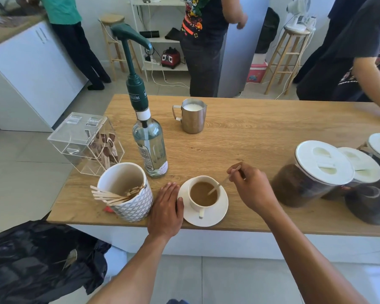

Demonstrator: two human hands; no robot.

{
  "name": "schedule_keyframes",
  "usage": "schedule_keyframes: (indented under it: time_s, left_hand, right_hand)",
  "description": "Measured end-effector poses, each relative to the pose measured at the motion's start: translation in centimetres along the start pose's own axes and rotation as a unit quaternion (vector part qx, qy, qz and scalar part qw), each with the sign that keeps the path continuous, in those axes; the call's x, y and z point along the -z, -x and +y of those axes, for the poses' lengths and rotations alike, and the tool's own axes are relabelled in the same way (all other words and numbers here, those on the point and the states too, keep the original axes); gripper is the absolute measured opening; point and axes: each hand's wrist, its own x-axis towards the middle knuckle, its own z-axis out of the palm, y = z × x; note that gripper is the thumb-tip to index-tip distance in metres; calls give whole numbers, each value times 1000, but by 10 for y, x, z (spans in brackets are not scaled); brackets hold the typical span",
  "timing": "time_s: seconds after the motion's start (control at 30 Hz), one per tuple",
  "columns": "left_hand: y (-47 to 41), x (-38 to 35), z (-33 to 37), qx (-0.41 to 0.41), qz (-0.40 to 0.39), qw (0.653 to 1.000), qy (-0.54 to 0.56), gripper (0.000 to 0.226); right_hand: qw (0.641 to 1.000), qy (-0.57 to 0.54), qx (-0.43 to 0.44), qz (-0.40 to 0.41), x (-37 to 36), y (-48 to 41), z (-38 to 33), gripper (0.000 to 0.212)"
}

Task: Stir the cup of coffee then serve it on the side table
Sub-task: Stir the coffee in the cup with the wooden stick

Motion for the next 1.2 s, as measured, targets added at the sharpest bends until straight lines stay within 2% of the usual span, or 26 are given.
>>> schedule_keyframes:
  time_s: [0.13, 0.27, 0.4, 0.53, 0.67, 0.77, 0.9, 1.03, 1.13, 1.2]
  left_hand:
    - [0, 1, -3, -1, 1, 1000, -4, 53]
    - [0, 1, -1, -3, 3, 1000, -1, 52]
    - [1, 2, 0, -7, 9, 1000, 2, 51]
    - [1, 3, 2, -5, 11, 1000, 5, 51]
    - [1, 4, 1, -5, 13, 1000, 4, 51]
    - [1, 3, 2, -5, 13, 1000, 3, 51]
    - [1, 3, 1, -2, 11, 1000, 2, 52]
    - [1, 3, 2, 1, 12, 1000, 1, 51]
    - [0, 4, 1, 0, 13, 1000, 0, 51]
    - [1, 4, 2, -2, 14, 1000, 1, 51]
  right_hand:
    - [999, 3, 10, -37, -2, 1, -2, 20]
    - [1000, 4, 7, 4, 4, -1, -1, 19]
    - [999, 17, 20, -37, 1, 2, -1, 21]
    - [1000, 14, 22, -4, 1, 2, -1, 20]
    - [999, 10, 18, -34, -2, 5, 1, 20]
    - [1000, 7, 14, 3, 2, 3, 3, 20]
    - [999, 5, 23, -38, 0, 4, 0, 20]
    - [1000, -6, 18, 2, 0, 3, 2, 19]
    - [999, -12, 25, -37, -4, 5, 2, 21]
    - [999, -10, 12, -28, -2, 5, 3, 20]
